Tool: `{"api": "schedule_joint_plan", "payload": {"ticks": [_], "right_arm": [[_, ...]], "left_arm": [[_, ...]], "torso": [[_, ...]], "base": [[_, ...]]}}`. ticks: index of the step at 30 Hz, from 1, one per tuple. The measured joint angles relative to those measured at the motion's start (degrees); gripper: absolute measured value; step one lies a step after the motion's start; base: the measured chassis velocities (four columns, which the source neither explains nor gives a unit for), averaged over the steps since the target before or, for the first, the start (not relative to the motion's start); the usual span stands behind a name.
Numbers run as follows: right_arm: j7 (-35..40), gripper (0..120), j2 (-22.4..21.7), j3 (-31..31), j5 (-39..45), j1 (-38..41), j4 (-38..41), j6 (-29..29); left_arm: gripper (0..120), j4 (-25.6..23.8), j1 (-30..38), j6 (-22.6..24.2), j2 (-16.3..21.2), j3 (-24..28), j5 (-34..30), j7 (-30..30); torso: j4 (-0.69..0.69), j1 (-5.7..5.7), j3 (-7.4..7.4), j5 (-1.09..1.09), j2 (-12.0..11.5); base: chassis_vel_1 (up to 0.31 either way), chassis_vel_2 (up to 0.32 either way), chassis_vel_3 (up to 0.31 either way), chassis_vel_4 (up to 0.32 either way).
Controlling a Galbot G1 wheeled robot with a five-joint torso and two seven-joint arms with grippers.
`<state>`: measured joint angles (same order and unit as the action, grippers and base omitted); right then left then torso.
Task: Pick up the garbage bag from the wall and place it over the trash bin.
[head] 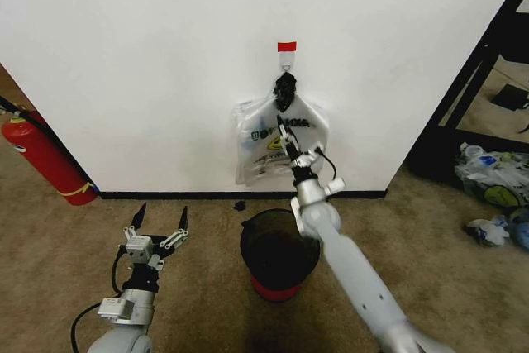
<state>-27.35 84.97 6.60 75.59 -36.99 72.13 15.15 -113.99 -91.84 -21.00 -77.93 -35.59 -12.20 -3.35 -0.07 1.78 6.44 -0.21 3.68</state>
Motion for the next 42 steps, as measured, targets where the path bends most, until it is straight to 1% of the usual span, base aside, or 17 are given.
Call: {"api": "schedule_joint_plan", "payload": {"ticks": [4,9,13,14,16,17,20,23,24,31,32,36,42], "right_arm": [[-0.10,100,0.89,0.62,-0.64,1.73,-2.74,-0.21],[-1.01,97,0.89,1.25,-1.22,2.45,-4.77,-0.50],[-2.12,84,0.80,1.44,-1.27,2.60,-5.14,-0.75],[-2.44,77,0.86,1.52,-1.33,2.74,-5.34,-0.80],[-2.58,72,1.03,1.64,-1.49,2.90,-5.51,-0.85],[-2.58,72,1.03,1.64,-1.49,2.90,-5.51,-0.85],[-2.65,57,1.42,1.95,-1.92,3.43,-5.93,-0.86],[-2.65,45,1.51,2.13,-2.49,3.76,-6.51,-0.86],[-2.65,45,1.51,2.13,-2.49,3.76,-6.51,-0.86],[-2.62,16,1.14,2.36,-4.06,3.33,-6.16,-0.68],[-2.62,16,1.14,2.36,-4.06,3.33,-6.16,-0.68],[-2.42,0,0.46,2.71,-4.43,2.93,-5.46,-0.51],[-2.28,0,-0.70,2.86,-4.93,1.94,-4.41,-0.34]], "left_arm": [[100,0.25,0.29,-0.02,-0.01,0.01,0.03,0.05],[100,0.90,0.98,0.11,0.10,0.26,0.10,0.06],[100,1.55,1.36,0.14,0.15,0.67,0.29,0.06],[100,1.75,1.48,0.16,0.19,0.77,0.32,0.06],[100,1.88,1.54,0.16,0.27,0.80,0.33,0.06],[100,1.88,1.54,0.16,0.27,0.80,0.33,0.06],[100,2.03,1.60,0.18,0.58,0.68,0.29,0.06],[100,2.08,1.57,0.17,0.82,0.51,0.16,0.10],[100,2.08,1.57,0.17,0.82,0.51,0.16,0.10],[100,2.59,1.63,0.00,0.75,0.64,0.08,0.15],[100,2.59,1.63,0.00,0.75,0.64,0.08,0.15],[100,2.84,1.70,-0.09,0.58,0.86,0.14,0.14],[100,2.86,1.80,-0.11,0.53,0.96,0.24,0.12]], "torso": [[0.00,0.00,0.00,0.00,0.00],[-0.03,0.00,0.00,0.02,0.00],[-0.02,0.00,-0.01,0.01,0.00],[-0.02,0.00,-0.01,0.01,0.00],[-0.02,0.00,-0.01,0.01,0.00],[-0.02,0.00,-0.01,0.01,0.00],[0.00,0.00,-0.01,0.01,0.00],[-0.01,-0.01,-0.01,0.01,0.00],[-0.01,-0.01,-0.01,0.01,0.00],[-0.01,-0.01,-0.01,0.01,0.00],[-0.01,-0.01,-0.01,0.01,0.00],[-0.01,-0.01,-0.01,0.01,0.00],[-0.01,-0.01,-0.01,0.01,0.00]], "base": [[0.000,0.000,0.000,0.000],[0.000,0.000,0.000,0.000],[0.000,0.000,0.000,0.000],[0.000,0.000,0.000,0.000],[0.000,0.000,0.000,0.000],[0.000,0.000,0.000,0.000],[0.000,0.000,0.000,0.000],[0.000,0.000,0.000,0.000],[0.000,0.000,0.000,0.000],[0.000,0.000,0.000,0.000],[0.000,0.000,0.000,0.000],[0.000,0.000,0.000,0.000],[0.000,0.000,0.000,0.000]]}}
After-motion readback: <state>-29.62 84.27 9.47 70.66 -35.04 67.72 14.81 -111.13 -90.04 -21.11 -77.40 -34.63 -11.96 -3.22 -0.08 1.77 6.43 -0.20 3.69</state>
